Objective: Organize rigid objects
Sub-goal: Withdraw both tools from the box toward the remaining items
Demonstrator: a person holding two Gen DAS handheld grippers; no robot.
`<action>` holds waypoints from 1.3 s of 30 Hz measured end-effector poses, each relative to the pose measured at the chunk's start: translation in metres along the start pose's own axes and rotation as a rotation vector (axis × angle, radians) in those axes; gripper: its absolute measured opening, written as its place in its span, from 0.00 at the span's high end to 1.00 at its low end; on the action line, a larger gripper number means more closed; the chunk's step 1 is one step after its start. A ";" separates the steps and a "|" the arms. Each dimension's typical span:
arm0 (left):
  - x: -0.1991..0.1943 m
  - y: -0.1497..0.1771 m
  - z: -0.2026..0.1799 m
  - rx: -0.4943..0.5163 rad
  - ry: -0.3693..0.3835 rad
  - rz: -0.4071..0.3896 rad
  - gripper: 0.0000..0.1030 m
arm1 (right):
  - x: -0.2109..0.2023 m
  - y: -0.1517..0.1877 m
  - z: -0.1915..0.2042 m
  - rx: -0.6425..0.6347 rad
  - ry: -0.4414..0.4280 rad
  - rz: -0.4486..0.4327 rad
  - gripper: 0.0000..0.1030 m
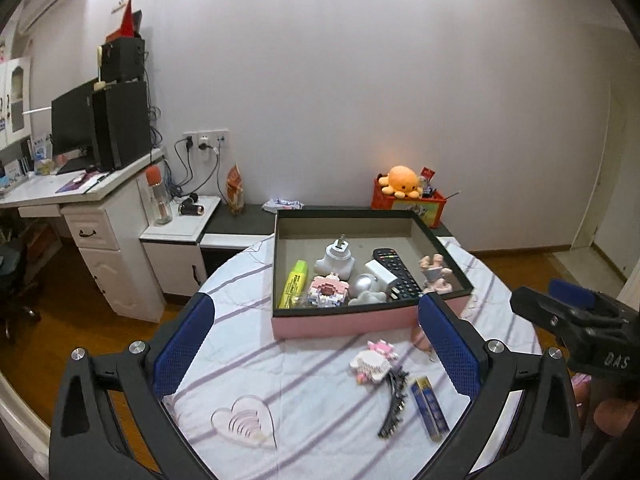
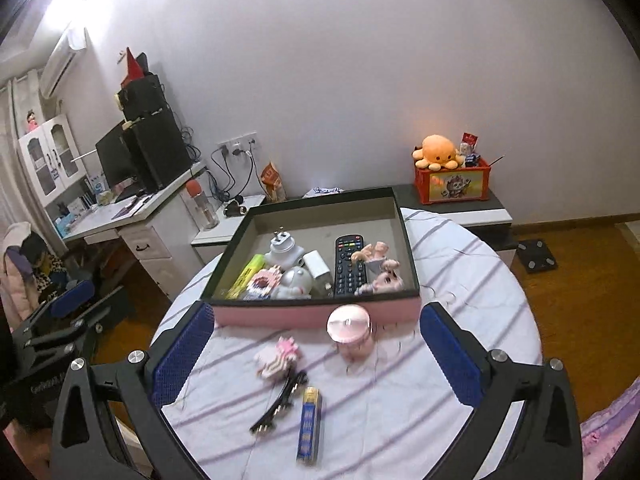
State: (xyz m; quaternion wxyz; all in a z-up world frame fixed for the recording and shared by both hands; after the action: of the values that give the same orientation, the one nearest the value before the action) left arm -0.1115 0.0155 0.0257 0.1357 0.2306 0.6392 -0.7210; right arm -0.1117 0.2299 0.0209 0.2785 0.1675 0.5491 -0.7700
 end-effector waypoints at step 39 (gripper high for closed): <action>-0.103 0.072 -0.022 -0.025 -0.016 -0.021 0.00 | -0.111 0.076 0.003 -0.023 0.099 -0.070 0.00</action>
State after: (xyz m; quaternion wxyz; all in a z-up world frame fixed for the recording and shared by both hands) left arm 0.0153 0.0161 0.0143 0.1359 0.2163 0.6494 -0.7162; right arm 0.0224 0.2359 0.0272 0.2258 0.1825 0.5765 -0.7637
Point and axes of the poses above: each gripper's, at about its wrist camera, not at the fingertips, and x roughly the way its jaws point, z to its left, y to its underside, the point moved 1 cm from there along x, roughly the way its jaws point, and after that the axes turned 9 degrees about x, right-handed, at the moved point
